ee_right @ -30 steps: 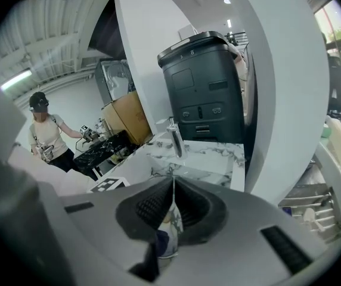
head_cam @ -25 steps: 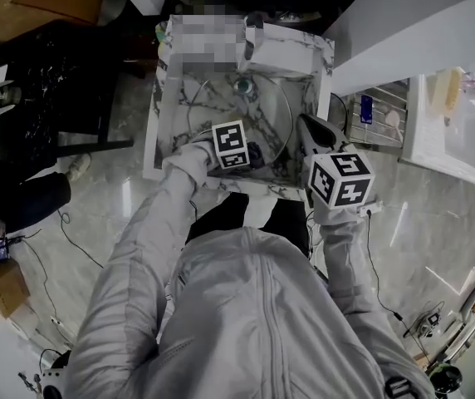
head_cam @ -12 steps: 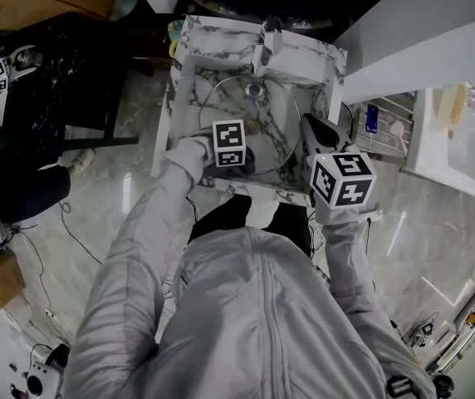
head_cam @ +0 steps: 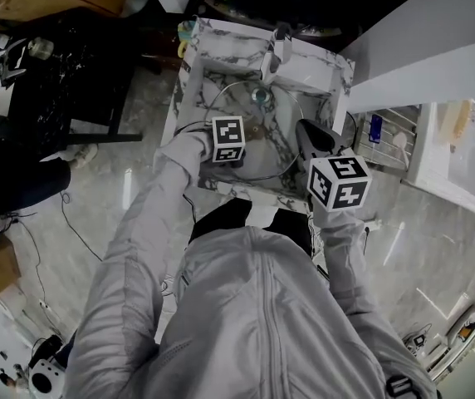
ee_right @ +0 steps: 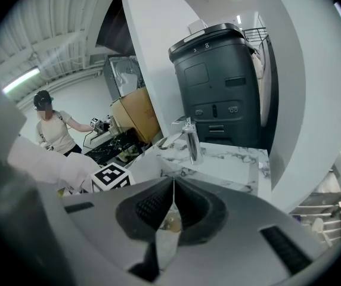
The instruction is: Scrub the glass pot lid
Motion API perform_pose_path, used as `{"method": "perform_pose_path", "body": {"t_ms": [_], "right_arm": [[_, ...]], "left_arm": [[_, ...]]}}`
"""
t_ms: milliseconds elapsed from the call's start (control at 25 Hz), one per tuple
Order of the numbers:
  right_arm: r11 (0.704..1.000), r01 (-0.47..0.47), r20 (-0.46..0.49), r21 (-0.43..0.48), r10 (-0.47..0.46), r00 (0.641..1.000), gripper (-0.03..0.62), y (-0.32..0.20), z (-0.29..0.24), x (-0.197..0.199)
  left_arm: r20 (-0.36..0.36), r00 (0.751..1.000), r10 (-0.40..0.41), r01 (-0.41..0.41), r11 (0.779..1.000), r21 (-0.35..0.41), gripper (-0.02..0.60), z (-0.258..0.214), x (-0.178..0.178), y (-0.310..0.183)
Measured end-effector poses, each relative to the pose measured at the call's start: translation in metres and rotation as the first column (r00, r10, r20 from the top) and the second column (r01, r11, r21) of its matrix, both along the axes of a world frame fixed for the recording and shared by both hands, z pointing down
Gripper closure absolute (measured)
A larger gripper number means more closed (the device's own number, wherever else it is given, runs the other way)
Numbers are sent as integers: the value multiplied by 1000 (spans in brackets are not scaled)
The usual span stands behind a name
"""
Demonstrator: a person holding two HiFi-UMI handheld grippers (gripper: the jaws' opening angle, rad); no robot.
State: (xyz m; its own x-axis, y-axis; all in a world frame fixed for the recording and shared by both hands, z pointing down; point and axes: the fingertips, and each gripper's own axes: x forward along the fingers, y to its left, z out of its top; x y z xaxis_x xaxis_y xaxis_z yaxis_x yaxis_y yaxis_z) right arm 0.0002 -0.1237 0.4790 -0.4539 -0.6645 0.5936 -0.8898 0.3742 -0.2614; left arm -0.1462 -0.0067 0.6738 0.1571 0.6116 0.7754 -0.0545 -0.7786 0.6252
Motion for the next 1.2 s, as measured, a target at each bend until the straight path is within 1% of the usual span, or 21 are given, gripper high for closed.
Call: {"method": "perform_pose_path", "body": {"t_ms": [160,280,400,520,720,880,960,1080,1120,1200], "right_arm": [[999,49,1,-8,-49,999,563,-4,0,-6],[996,84,4,-10,-84,996,563,-7,-2,-11],[993,114,5,-8,-114,994,563,-10,-4,-12],[991,131,8,-7,-131,991,563,-11,-6,-11],[989,146,11,-16,-146,989,563,-10,-4,-4],[987,156,15,-27,-155,988,563,-7,0,1],[986,161,17,-33,-161,987,563,-5,3,3],[984,169,20,-46,-169,985,563,-2,8,8],[984,172,21,-49,-172,985,563,-2,10,9],[983,178,19,-54,-177,984,563,-2,12,11]], "left_arm": [[62,996,-60,57,997,50,514,1,-10,-14],[94,990,-108,101,992,76,514,3,-15,-21],[114,979,-170,159,982,98,514,6,-16,-28],[122,965,-232,216,967,134,514,9,-16,-38],[131,937,-325,294,933,209,514,11,-18,-56],[123,924,-362,320,908,271,514,12,-19,-73],[113,916,-385,333,886,322,514,11,-20,-86],[93,898,-430,362,842,399,514,14,-23,-105],[82,894,-440,371,830,416,514,18,-22,-111],[56,888,-456,391,814,430,514,24,-18,-118]]}}
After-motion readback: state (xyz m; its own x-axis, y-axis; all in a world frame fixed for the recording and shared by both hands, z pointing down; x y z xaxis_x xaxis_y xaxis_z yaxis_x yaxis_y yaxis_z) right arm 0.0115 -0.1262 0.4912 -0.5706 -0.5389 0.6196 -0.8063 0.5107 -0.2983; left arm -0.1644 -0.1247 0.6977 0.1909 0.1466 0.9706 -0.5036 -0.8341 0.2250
